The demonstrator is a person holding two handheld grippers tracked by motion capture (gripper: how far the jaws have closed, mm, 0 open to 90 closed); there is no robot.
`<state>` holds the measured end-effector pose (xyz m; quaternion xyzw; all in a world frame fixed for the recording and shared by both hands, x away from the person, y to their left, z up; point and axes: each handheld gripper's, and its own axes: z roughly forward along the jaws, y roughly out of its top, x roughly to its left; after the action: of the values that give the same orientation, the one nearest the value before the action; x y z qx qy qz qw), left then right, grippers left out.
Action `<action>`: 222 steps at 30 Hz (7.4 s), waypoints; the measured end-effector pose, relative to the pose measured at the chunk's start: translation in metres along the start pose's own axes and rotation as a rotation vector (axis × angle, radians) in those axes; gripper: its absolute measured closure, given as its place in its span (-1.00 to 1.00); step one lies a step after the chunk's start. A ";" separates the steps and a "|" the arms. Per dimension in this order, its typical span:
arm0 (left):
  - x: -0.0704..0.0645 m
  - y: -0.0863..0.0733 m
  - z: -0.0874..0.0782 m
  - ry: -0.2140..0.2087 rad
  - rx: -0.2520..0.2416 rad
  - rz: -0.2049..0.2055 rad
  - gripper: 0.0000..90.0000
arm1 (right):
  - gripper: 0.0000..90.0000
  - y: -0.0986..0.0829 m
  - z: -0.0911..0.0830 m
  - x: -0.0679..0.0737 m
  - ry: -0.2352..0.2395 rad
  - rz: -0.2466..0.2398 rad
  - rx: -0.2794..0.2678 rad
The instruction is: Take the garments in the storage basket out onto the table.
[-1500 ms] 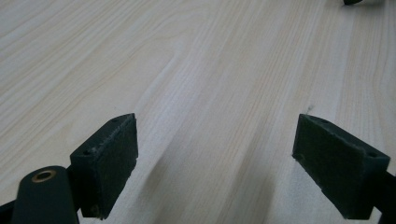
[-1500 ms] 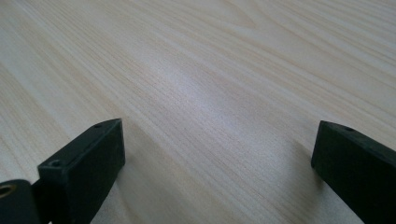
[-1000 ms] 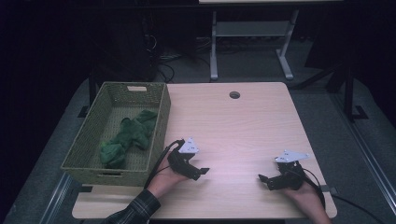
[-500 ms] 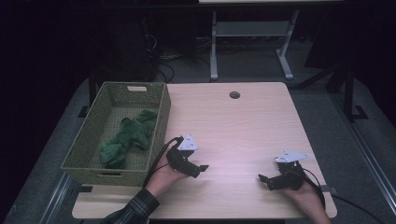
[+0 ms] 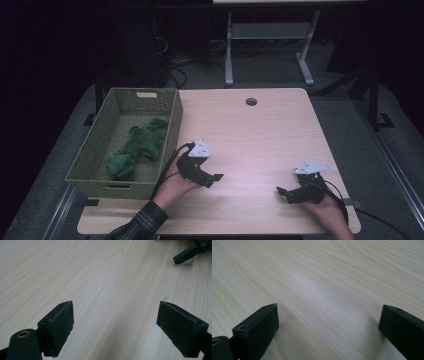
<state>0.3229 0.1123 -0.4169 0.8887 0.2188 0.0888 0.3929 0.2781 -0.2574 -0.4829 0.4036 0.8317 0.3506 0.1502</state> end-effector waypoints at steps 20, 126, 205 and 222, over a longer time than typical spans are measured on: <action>0.008 0.026 -0.027 -0.002 -0.036 0.005 -0.69 | -0.94 0.000 0.000 0.000 0.001 0.005 0.002; 0.163 -0.092 -0.135 0.309 0.214 -0.274 -0.31 | -0.94 0.000 0.000 0.000 -0.002 0.004 -0.002; 0.120 0.044 -0.244 0.152 -0.336 -0.277 0.92 | -0.94 0.000 0.000 0.000 -0.007 0.008 -0.004; 0.088 0.087 -0.214 0.089 -0.369 -0.196 0.92 | -0.94 0.001 0.001 0.001 -0.015 0.023 -0.001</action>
<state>0.3587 0.2421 -0.2093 0.7713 0.3014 0.1278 0.5459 0.2779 -0.2559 -0.4828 0.4156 0.8257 0.3496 0.1525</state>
